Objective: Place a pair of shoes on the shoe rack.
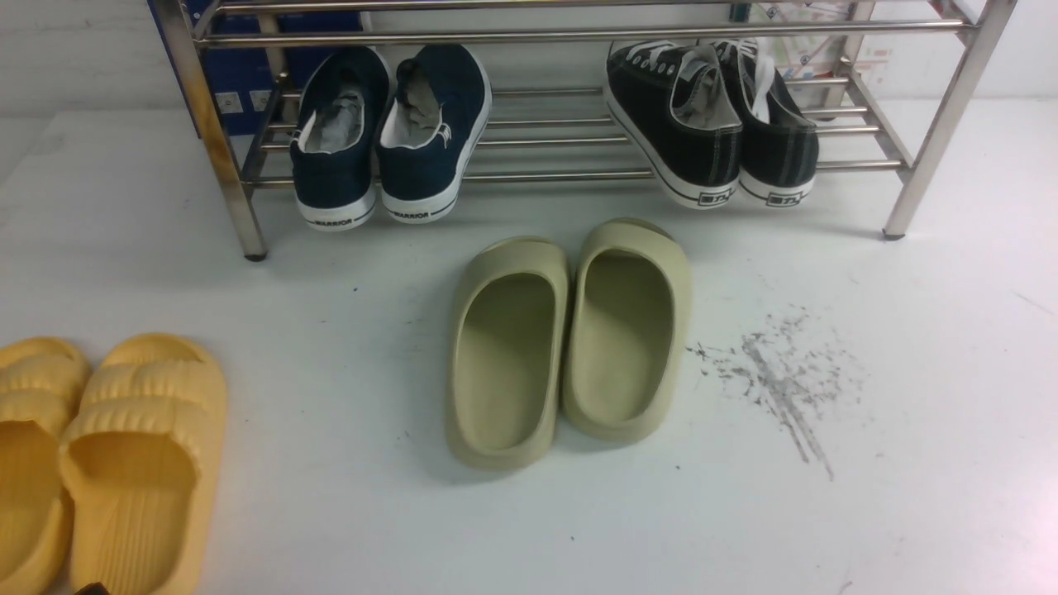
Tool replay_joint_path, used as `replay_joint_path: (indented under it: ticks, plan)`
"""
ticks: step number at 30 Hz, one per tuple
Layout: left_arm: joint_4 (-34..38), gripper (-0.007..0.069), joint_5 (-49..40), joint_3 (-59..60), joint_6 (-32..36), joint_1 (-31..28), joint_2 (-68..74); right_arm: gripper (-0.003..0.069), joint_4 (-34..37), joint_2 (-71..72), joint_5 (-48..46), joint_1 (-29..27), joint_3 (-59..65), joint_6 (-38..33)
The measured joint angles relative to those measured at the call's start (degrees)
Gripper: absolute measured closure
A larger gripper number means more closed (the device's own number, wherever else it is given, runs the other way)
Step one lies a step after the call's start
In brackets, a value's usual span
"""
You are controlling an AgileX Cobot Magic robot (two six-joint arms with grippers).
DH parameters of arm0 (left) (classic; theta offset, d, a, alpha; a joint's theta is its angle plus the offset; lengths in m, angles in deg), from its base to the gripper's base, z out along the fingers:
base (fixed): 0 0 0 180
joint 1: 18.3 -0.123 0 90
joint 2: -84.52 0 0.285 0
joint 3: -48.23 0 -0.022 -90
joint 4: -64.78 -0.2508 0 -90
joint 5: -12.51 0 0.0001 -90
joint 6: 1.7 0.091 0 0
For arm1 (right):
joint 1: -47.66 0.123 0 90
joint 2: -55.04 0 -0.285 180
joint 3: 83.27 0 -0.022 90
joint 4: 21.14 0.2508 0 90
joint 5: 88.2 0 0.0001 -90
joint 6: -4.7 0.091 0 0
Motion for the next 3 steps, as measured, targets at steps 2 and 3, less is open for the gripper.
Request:
replay_joint_path:
  ticks: [2,3]
  plan:
    - [0.0,0.0386,0.0,0.0,0.0,0.0,0.0,0.0589,0.0,0.0,0.0,0.0,0.0,0.0]
    - [0.0,0.0386,0.0,0.0,0.0,0.0,0.0,0.0588,0.0,0.0,0.0,0.0,0.0,0.0]
